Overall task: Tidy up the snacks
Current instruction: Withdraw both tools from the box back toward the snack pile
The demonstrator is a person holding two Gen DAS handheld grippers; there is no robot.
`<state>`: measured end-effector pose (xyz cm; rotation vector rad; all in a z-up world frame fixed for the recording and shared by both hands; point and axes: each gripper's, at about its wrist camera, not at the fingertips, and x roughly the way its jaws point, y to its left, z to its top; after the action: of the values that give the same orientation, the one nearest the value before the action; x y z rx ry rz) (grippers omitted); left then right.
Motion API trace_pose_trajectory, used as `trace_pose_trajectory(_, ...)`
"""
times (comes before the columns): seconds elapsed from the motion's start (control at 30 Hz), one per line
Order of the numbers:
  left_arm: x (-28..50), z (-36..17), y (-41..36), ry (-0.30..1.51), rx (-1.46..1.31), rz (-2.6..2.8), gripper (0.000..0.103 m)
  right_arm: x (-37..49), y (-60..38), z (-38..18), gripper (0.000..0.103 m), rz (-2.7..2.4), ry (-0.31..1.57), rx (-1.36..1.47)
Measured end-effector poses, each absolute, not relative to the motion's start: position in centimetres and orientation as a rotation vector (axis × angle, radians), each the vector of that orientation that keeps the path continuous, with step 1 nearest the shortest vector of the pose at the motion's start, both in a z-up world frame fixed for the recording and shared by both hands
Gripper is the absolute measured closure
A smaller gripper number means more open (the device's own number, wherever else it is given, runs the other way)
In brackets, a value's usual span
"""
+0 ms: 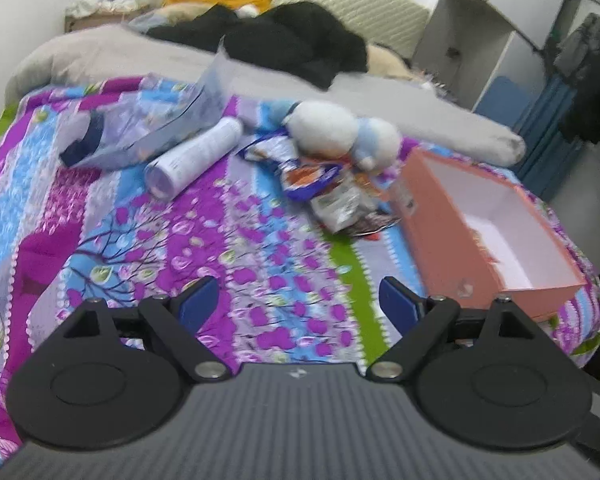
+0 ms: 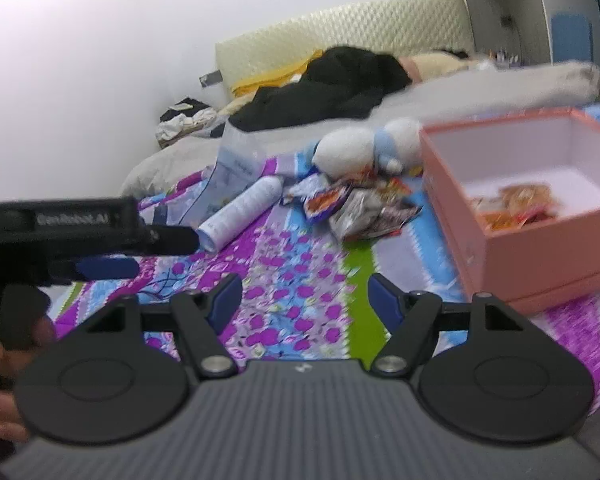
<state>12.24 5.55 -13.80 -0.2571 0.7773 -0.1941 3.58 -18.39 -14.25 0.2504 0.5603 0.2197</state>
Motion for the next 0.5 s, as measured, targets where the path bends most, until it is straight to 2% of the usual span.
trace_pose_trajectory(0.07,13.5,-14.8,6.5,0.786,-0.295,-0.199,0.013,4.3,-17.8,-14.9,0.036,0.244,0.579,0.268)
trace_pose_trajectory(0.23,16.7,-17.2,8.1,0.798,-0.35,-0.184,0.014,6.7,-15.9,-16.9,0.057,0.271,0.605,0.252)
trace_pose_trajectory(0.5,22.9,-21.3,9.3,0.846,-0.434,-0.226,0.014,11.7,-14.9,-19.2,0.068,0.224,0.621,0.306)
